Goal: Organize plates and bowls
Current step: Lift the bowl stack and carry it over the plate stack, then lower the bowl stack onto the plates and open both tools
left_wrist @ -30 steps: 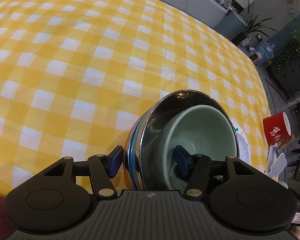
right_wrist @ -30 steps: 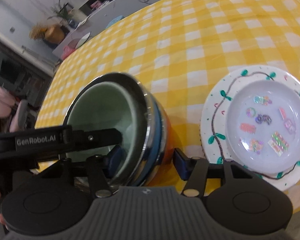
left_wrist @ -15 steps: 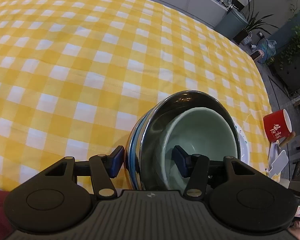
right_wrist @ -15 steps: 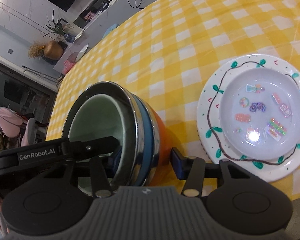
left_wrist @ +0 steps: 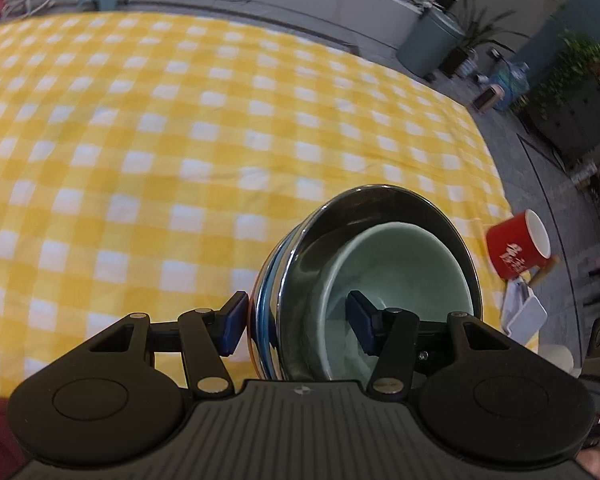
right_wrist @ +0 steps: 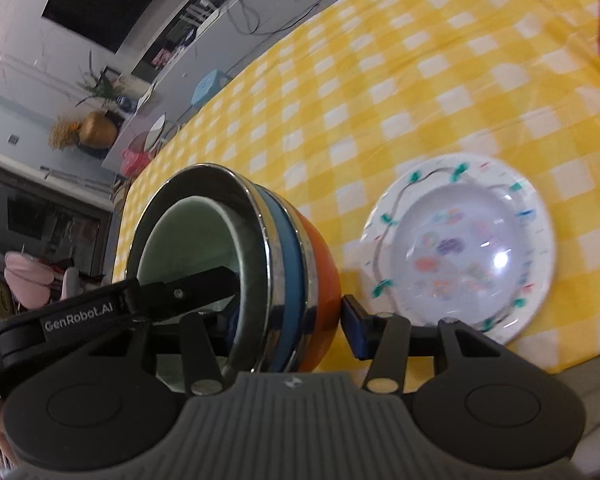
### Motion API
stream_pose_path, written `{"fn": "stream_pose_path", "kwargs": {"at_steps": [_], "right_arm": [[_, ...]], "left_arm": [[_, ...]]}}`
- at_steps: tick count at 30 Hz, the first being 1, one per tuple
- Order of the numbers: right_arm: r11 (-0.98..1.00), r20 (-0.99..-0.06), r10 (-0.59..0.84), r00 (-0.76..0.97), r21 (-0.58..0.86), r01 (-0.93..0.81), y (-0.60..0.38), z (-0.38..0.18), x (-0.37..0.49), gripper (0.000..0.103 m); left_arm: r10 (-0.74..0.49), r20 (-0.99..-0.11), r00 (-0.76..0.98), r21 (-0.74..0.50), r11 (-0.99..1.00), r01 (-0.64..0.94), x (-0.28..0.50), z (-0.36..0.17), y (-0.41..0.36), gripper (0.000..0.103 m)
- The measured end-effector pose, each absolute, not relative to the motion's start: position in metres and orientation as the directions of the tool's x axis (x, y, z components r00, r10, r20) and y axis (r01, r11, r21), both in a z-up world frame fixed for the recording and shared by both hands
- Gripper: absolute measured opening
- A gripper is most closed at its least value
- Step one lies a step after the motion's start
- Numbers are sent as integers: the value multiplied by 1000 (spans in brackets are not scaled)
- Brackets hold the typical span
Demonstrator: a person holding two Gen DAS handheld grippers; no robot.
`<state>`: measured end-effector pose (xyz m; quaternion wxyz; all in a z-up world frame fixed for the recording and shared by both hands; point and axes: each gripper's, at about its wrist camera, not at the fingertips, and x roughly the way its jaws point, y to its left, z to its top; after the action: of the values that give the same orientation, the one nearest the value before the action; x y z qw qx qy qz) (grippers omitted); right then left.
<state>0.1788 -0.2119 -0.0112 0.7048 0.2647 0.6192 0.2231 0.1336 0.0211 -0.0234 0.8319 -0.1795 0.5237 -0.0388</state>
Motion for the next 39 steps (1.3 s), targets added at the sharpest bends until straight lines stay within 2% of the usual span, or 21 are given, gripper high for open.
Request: {"fn": "stream_pose_path", "kwargs": {"at_steps": [13,24,30,31,33,34,35,37,39], "right_arm": [[813,-819,553,154,571,119,-279,-14,194,50],[818,-830,535,159,556,147,-288,-34,192,49],[799,-807,560,190,586,135,-296,-43,189,49],[797,-803,563,196,590,131,-296,-43,189,51],[779,-782,586,210,616,121,-297,-42,188,63],[768,-768,601,219,632,109,-297,-40,187,73],[761,-757,611,231,642,93,-297,-37,186,78],[770,-753,603,263,636,56,-298,-30,182,80],[783,-751,584,307,621,28,-299,-20,179,89]], "left_arm": [[-363,-863,350,-401,915,-42,166,-50,-42,61],[-363,-879,308,-392,919,-37,169,-72,-54,58],[-347,-872,345,-369,929,-1,165,-73,-58,58],[-341,-867,362,-371,928,-13,163,-72,-56,57],[-329,-846,419,-367,930,-11,158,-65,-55,57],[-320,-836,446,-356,935,4,155,-60,-56,58],[-304,-826,475,-339,941,14,152,-54,-56,58],[-261,-808,529,-300,954,13,146,-41,-56,62],[-224,-786,576,-262,965,18,138,-29,-56,64]]}}
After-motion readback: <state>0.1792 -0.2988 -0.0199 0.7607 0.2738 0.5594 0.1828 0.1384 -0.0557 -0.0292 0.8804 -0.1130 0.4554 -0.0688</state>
